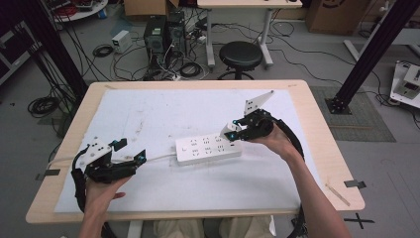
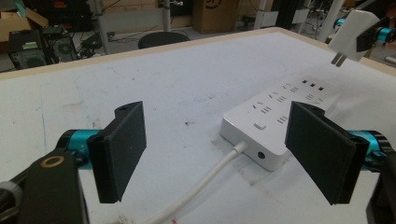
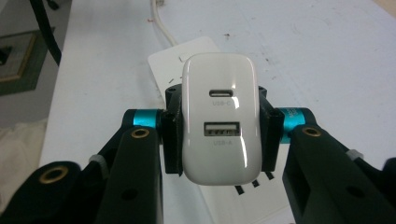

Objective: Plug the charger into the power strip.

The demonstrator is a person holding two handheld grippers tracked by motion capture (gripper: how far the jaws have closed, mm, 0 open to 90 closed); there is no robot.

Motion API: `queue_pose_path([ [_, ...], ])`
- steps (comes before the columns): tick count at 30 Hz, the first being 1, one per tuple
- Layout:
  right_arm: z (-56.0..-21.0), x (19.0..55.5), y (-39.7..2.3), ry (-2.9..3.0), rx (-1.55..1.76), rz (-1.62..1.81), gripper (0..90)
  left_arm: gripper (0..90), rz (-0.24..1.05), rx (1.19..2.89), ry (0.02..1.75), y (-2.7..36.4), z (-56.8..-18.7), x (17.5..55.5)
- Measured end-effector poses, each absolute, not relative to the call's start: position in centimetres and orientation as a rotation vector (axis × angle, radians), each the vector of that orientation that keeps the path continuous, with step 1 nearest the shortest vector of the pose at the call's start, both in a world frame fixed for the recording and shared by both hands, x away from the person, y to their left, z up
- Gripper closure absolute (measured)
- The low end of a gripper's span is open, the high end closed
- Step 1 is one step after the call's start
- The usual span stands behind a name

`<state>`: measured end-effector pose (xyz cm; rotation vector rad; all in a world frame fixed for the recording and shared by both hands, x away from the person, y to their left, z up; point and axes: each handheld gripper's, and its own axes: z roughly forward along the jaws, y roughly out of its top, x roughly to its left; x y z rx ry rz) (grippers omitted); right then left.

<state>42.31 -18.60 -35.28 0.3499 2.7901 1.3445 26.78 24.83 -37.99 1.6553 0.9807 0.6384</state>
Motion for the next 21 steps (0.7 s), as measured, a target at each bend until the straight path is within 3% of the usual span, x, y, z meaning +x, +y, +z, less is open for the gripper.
queue_pose_path([
  [21,-36.7,46.2,-15.9,2.912,0.089,1.132,63.2,20.6,0.645,1.672,0.969,24.3,-37.9,26.7],
])
